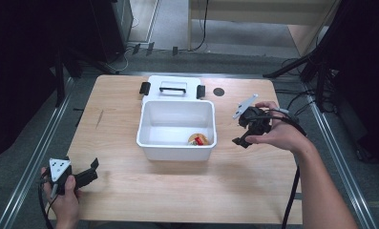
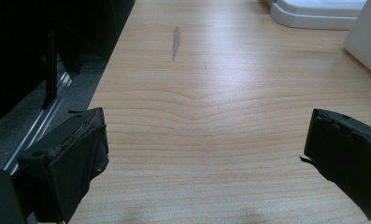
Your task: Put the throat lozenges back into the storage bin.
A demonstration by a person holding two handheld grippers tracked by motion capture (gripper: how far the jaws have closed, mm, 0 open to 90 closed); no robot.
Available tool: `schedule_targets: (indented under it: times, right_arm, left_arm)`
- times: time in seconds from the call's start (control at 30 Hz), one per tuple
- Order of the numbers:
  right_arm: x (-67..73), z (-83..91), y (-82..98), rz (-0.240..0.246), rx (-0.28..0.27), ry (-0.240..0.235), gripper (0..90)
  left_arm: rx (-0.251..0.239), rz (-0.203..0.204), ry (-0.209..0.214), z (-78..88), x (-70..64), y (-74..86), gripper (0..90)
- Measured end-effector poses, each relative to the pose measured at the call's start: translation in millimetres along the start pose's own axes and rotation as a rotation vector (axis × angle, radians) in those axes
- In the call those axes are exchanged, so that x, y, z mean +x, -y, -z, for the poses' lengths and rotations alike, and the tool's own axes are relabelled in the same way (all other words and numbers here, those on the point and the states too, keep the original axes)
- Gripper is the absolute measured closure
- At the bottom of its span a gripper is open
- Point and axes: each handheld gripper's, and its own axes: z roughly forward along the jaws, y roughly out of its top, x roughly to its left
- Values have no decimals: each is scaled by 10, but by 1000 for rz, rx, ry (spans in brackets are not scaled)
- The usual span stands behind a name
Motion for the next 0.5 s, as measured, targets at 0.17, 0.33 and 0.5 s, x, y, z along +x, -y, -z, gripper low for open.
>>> schedule_targets:
  times: [0.17, 0.33, 0.5]
  right_arm:
    - [23, -4, 282, -138, -117, 91, 102]
    - [81, -59, 581, -249, -220, 119, 0]
    - [190, -141, 881, -356, -347, 200, 0]
  left_arm:
    - [0, -4, -2, -2, -4, 0, 2]
    - [1, -4, -3, -2, -4, -1, 2]
    - [2, -5, -6, -1, -12, -1, 1]
